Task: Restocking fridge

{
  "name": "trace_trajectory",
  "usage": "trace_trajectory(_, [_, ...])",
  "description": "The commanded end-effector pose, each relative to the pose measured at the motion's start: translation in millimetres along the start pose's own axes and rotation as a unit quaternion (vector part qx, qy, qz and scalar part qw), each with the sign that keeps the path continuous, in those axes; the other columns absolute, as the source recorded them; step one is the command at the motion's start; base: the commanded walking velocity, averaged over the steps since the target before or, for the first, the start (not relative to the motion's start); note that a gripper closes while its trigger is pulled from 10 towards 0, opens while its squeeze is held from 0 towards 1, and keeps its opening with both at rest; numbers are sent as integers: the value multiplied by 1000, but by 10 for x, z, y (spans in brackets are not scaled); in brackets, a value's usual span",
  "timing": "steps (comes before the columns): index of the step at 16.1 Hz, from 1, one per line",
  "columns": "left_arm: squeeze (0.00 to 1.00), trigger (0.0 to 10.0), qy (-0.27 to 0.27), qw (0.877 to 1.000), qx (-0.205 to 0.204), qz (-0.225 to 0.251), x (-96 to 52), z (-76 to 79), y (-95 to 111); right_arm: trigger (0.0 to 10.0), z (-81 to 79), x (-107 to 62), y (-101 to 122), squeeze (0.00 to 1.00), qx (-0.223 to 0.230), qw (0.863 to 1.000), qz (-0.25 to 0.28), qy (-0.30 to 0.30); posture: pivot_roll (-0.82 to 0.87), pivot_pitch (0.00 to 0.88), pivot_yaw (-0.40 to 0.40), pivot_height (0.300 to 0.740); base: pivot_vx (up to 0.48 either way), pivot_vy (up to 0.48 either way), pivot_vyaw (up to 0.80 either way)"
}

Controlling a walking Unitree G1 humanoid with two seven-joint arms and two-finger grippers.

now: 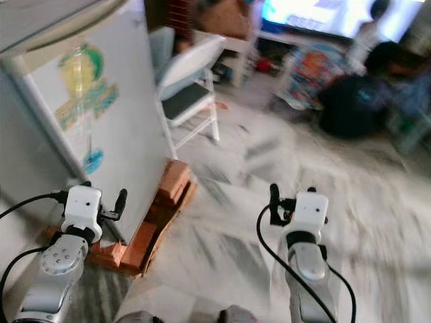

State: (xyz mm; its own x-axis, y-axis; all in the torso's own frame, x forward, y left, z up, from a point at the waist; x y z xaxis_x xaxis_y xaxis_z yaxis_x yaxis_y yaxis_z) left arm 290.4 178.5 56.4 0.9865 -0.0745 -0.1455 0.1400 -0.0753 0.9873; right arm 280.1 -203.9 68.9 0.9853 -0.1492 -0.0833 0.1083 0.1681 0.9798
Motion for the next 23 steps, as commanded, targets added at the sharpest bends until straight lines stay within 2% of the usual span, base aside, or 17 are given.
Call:
trace_trajectory(1, [0, 10000, -22, 1000, -6, 9, 25, 123, 41, 10000, 93, 1, -3, 0, -7, 1000, -2, -10, 42, 63, -34, 740, 0, 480, -800])
trace_trajectory(6, [0, 10000, -23, 1000, -7, 13, 22, 143, 47, 10000, 102, 6, 4, 0, -10, 1000, -1, -10, 41, 67, -40, 740, 0, 480, -800])
trace_trajectory(10, [0, 10000, 5, 1000, -9, 17, 0, 70, 31, 10000, 112, -2, 1, 0, -14, 1000, -2, -8, 40, 74, -49, 740, 0, 205, -109])
trace_trajectory(16, [0, 10000, 65, 995, -77, -6, -15, -109, -82, 10000, 85, -10, -12, 0, -18, 1000, -5, 2, 40, 78, -60, 740, 0, 0, 0])
trace_trajectory(18, [0, 10000, 68, 994, -85, -8, 6, -129, -85, 10000, 70, -13, -12, 0, -18, 1000, -6, 5, 40, 79, -61, 740, 0, 0, 0])
trace_trajectory(23, [0, 10000, 69, 992, -103, 5, 254, -195, 51, 10000, 32, -58, -40, 0, -23, 999, -12, 18, 21, 92, -72, 740, 0, 0, 0])
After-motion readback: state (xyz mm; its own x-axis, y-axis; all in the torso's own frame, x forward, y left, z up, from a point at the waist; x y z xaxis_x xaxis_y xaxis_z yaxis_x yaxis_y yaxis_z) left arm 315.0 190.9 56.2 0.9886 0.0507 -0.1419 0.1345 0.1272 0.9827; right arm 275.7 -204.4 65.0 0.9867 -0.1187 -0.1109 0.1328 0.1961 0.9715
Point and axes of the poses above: a point about 5 cm out from each wrist's last joint towards the gripper, its own x axis pointing out of the wrist towards the gripper, its own y axis along the axis of the wrist's last joint, z = x × y, the point moved 4 cm from there along x, pointing out of the wrist towards the gripper, and after that the axes turned 9 degrees about -x, right-handed, at the moved point
